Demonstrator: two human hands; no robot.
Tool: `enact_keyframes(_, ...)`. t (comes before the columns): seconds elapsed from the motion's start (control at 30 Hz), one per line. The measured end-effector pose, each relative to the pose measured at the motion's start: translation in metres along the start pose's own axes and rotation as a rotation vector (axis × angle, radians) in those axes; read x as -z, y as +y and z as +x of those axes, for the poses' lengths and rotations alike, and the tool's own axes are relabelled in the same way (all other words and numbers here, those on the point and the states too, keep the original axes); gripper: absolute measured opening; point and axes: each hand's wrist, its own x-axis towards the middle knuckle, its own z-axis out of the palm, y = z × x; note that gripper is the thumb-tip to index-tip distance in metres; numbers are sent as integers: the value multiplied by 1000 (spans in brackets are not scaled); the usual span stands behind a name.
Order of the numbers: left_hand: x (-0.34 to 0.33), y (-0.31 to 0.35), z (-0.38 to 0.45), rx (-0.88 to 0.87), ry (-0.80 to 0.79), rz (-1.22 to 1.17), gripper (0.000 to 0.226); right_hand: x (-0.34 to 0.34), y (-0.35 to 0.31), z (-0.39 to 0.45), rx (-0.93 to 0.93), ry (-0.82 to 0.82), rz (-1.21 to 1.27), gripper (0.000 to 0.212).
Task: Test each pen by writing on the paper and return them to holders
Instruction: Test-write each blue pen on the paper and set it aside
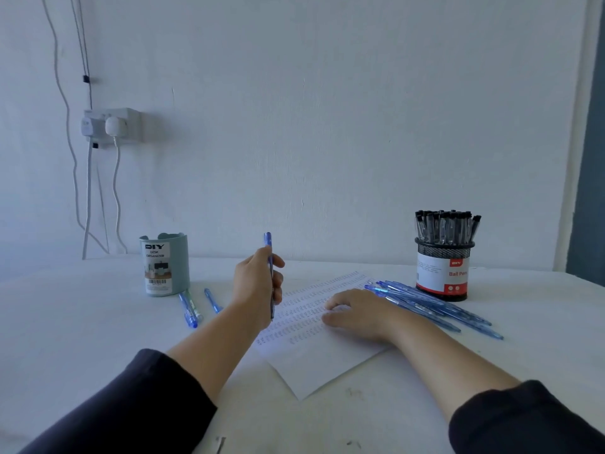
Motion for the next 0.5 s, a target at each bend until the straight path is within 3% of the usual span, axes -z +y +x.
enact_keyframes(0.33,1,1,0,-7,85,-51,33,2,-4,-6,-17,-1,14,24)
enact_keyframes(0.5,2,-1,4,-15,183,4,32,3,-5,-6,-13,-3,15,18)
